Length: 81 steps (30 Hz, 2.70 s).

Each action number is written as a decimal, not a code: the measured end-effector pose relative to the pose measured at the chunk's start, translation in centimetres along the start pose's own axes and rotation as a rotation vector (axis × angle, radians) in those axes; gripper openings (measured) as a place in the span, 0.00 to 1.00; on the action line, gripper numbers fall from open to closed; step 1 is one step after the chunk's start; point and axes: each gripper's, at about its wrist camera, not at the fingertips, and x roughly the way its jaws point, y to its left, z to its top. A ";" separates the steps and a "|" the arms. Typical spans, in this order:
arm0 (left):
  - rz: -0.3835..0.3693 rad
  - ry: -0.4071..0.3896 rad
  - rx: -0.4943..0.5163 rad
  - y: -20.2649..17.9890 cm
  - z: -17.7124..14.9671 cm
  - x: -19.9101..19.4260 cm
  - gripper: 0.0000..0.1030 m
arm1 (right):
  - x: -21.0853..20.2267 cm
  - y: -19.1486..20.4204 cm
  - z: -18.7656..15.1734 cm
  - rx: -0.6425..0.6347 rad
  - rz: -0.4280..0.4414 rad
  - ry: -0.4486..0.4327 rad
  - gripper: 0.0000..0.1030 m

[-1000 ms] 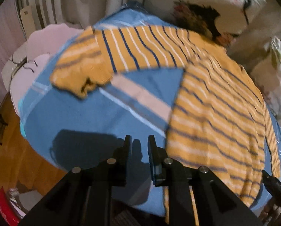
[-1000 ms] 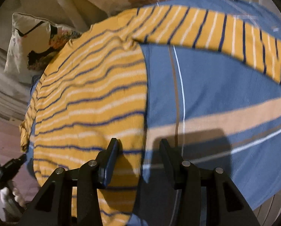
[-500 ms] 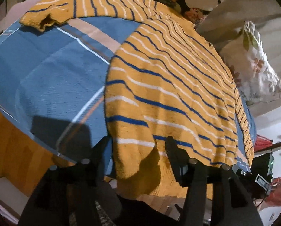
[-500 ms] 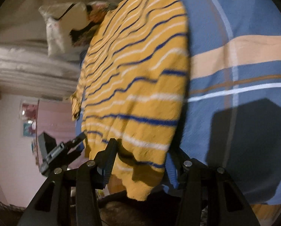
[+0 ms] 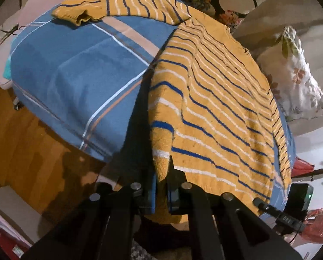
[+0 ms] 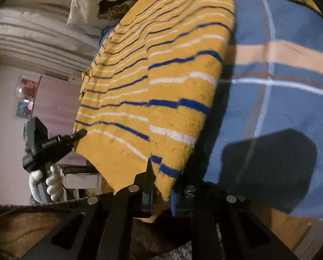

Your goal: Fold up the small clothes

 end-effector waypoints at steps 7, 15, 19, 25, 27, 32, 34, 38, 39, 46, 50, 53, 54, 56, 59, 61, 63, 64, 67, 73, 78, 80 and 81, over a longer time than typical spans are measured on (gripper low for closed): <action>0.030 -0.010 -0.038 0.9 0.7 0.6 0.08 | -2.3 -1.3 1.1 0.040 -0.002 -0.112 0.19; 0.107 -0.113 -0.073 2.7 2.3 -2.2 0.09 | -13.5 -11.6 3.2 0.414 -0.205 -0.558 0.35; 0.077 -0.152 -0.012 -0.1 3.7 -2.7 0.11 | -16.6 -17.2 2.5 0.663 -0.256 -0.699 0.35; 0.011 -0.159 0.088 -5.5 5.8 -1.3 0.16 | -20.1 -20.2 2.0 0.810 -0.312 -0.851 0.35; 0.000 -0.153 0.110 -6.9 6.7 -0.6 0.16 | -20.9 -21.2 2.6 0.832 -0.323 -0.874 0.34; -0.015 -0.173 0.144 -8.9 8.7 0.0 0.16 | -22.4 -21.0 5.7 0.751 -0.459 -0.851 0.06; -0.019 -0.179 0.148 -9.2 9.7 0.1 0.16 | -23.2 -19.7 7.0 0.691 -0.494 -0.856 0.06; -0.027 -0.186 0.137 -9.0 11.7 0.7 0.16 | -22.0 -12.3 12.7 0.413 -0.536 -0.829 0.06; -0.028 -0.186 0.133 -8.8 12.1 0.9 0.17 | -21.0 -10.2 14.3 0.343 -0.522 -0.811 0.06; -0.046 -0.183 0.082 -5.9 15.7 1.6 0.17 | -7.9 4.4 26.5 -0.024 -0.297 -0.597 0.06; -0.039 -0.180 0.055 -3.1 17.9 1.3 0.17 | 1.2 10.3 31.3 -0.127 -0.228 -0.477 0.06; -0.021 -0.182 0.044 -0.8 19.3 1.0 0.17 | 7.5 12.9 33.6 -0.154 -0.198 -0.391 0.06; -0.018 -0.181 0.041 -0.3 19.5 1.0 0.17 | 9.3 13.4 34.2 -0.163 -0.202 -0.365 0.06; -0.012 -0.179 0.018 1.4 20.3 1.1 0.17 | 13.1 14.4 34.2 -0.182 -0.210 -0.310 0.06; 0.005 -0.189 -0.045 3.8 21.2 0.9 0.17 | 17.7 15.2 33.6 -0.209 -0.231 -0.232 0.09; 0.007 -0.195 -0.075 5.2 21.8 0.7 0.17 | 19.8 16.2 33.2 -0.242 -0.257 -0.204 0.21; 0.004 -0.204 -0.098 6.4 22.4 0.1 0.17 | 21.4 17.4 32.6 -0.323 -0.310 -0.178 0.37; 0.006 -0.211 -0.104 6.9 22.6 -0.1 0.17 | 22.1 18.5 32.0 -0.399 -0.363 -0.179 0.47; 0.011 -0.239 -0.122 8.4 23.2 -1.1 0.17 | 23.9 21.7 30.0 -0.604 -0.504 -0.194 0.48; 0.046 -0.283 -0.209 12.5 23.7 -2.4 0.20 | 25.7 26.3 26.9 -0.845 -0.525 -0.210 0.56; 0.071 -0.308 -0.276 15.7 23.3 -3.4 0.20 | 27.2 29.4 24.2 -0.950 -0.429 -0.140 0.56; 0.087 -0.321 -0.302 17.0 23.1 -4.0 0.20 | 28.1 30.9 23.2 -0.969 -0.380 -0.120 0.57; 0.093 -0.328 -0.313 17.4 23.0 -4.3 0.20 | 28.4 31.4 22.6 -0.976 -0.352 -0.106 0.57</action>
